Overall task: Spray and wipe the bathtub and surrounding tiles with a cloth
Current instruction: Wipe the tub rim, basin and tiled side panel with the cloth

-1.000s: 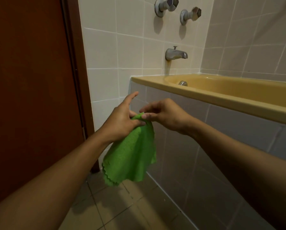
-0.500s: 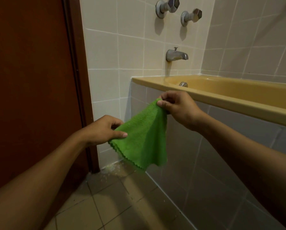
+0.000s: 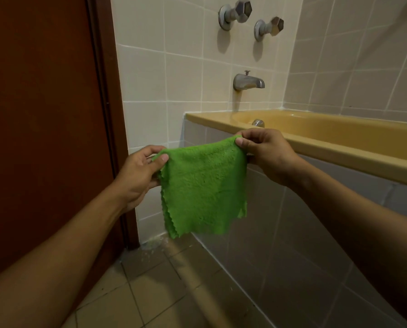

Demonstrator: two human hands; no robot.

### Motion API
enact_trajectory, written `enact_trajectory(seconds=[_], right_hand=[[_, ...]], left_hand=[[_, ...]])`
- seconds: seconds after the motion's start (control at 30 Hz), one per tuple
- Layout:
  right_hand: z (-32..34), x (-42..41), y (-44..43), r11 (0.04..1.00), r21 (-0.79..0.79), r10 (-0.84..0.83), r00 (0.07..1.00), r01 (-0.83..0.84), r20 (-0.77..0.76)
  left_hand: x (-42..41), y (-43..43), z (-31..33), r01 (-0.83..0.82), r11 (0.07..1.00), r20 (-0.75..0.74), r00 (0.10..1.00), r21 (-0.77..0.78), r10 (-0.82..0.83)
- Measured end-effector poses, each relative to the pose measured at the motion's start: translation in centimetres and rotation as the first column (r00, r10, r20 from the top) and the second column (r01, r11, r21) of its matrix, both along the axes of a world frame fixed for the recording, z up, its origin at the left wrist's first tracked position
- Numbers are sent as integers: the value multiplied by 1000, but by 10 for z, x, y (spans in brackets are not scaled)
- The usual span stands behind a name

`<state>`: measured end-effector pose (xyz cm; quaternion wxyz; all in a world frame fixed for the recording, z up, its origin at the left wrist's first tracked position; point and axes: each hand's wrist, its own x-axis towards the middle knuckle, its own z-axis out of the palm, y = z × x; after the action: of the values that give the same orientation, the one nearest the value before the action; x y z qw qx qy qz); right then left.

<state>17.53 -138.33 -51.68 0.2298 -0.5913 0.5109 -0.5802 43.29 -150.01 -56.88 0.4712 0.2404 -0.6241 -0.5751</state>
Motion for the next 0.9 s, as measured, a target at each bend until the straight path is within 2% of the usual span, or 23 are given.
enact_trajectory(seconds=[0.07,0.17,0.23,0.37,0.43,0.6,0.9], right_hand=[[2,2,2,993,19,110,986,-114,121],[10,5,6,948,-13,312,915,-319,257],[15,10,6,924,-39,376,887,-380,266],[17,25,3,945,-43,328,936,-325,127],[16,31,3,953,-41,301,952,-299,63],[11,40,3,968,-18,252,968,-252,-13],[-5,48,-5,976,-31,217,975,-215,40]], left_hand=[[-2,5,6,99,994,-97,991,46,-95],[-2,10,14,339,937,-295,907,85,-301],[-3,10,19,393,918,-309,881,54,-359],[-12,7,25,232,958,-40,970,-171,-242],[-17,8,25,157,956,22,987,-249,-156],[-22,11,24,156,919,64,988,-363,-142],[-31,24,26,13,928,28,1000,-371,-3]])
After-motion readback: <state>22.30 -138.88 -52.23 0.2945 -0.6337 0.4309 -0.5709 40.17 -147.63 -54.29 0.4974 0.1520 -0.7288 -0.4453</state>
